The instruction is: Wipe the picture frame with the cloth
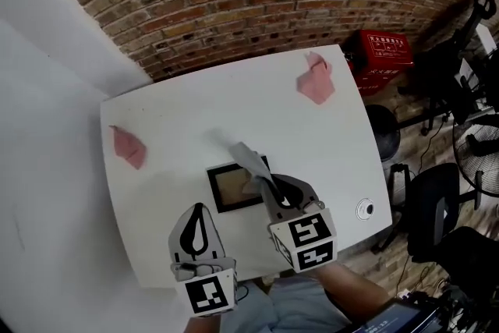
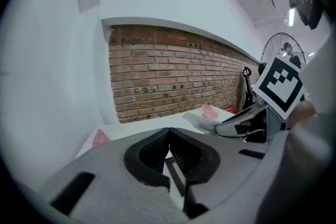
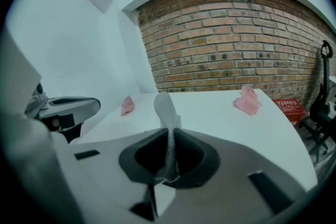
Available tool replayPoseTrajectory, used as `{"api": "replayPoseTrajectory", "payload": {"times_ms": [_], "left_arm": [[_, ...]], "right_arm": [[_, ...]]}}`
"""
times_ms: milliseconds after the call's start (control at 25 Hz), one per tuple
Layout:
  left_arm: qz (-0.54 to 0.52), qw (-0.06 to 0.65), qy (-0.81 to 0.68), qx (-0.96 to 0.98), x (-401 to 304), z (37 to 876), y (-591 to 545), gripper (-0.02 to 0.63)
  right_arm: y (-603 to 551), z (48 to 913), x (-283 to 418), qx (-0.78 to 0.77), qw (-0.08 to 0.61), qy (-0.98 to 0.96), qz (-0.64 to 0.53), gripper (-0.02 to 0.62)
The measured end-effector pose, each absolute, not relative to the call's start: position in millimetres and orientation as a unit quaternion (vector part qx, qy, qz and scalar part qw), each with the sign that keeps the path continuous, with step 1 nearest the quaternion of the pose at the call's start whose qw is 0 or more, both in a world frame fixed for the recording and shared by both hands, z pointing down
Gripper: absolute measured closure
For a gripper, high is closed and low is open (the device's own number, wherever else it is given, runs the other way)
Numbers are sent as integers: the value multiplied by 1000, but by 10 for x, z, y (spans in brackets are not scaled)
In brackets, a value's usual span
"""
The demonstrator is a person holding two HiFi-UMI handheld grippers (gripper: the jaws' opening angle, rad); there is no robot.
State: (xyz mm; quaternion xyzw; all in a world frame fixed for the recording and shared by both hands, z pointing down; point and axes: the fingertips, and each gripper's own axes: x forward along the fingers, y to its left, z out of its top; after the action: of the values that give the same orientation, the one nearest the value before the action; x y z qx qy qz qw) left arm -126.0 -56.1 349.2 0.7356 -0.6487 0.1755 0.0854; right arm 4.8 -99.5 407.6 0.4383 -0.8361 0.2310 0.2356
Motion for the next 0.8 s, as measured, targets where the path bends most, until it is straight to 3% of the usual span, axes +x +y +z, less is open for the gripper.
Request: {"api": "replayPoseTrajectory", "payload": {"times_ms": [800], "left_arm": [[168,147,-705,674,-2090,3669,-298,597]], "right_arm": [[-908,4217,-1023,350,259,-872,224,561]]}}
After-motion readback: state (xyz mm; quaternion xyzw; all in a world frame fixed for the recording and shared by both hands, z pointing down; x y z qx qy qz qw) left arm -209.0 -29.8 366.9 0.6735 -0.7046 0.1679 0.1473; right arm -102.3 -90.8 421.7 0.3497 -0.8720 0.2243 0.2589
